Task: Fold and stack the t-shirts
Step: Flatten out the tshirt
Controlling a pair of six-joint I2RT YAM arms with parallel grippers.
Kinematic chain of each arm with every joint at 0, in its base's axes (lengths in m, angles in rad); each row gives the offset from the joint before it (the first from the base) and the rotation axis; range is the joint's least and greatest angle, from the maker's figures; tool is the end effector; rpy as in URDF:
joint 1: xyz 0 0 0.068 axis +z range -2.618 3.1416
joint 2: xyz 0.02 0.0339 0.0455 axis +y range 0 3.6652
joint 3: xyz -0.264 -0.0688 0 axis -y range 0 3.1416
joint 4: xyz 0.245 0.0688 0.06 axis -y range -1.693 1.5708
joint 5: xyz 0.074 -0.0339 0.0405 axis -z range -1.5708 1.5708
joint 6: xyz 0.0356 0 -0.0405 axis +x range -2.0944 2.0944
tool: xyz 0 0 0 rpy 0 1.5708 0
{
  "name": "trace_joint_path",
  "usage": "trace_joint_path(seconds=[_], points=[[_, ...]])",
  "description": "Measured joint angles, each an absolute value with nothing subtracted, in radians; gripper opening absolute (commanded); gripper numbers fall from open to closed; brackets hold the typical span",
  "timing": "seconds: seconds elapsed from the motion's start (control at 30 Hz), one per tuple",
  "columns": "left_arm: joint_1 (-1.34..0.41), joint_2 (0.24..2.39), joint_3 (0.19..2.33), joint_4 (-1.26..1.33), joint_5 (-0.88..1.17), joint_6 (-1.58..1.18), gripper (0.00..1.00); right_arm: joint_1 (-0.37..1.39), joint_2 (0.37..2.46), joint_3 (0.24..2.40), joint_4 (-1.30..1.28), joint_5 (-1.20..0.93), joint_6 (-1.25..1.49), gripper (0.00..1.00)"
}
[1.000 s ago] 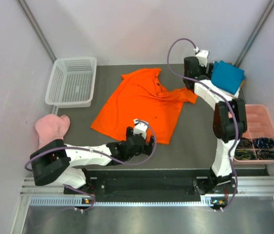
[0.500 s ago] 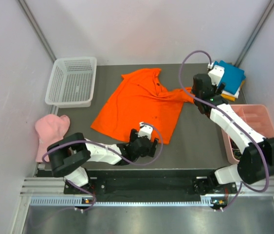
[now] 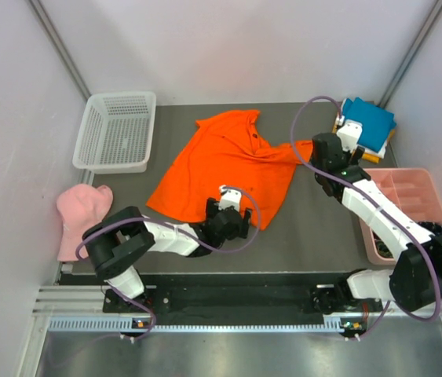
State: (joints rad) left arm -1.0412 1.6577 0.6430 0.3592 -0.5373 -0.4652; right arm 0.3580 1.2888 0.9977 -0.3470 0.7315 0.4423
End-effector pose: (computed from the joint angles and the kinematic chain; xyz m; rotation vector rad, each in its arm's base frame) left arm 0.1704 -0.2550 0.1363 0.3259 2.1105 -0.2879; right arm 0.2698 0.0755 0.2944 0.4713 1.9894 -0.3144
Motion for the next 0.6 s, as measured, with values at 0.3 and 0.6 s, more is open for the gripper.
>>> trace_joint_path(seconds=[0.3,0.6], points=[[-0.885,1.621,0.615,0.396,-0.492,-0.451,0.37,0.371,1.289,0.994,-0.353,0.714,0.457,0.78],[-0.873,1.605,0.619,0.370,-0.434,-0.393,0.00,0.377,1.289,0.983,-0.359,0.707,0.466,0.78]])
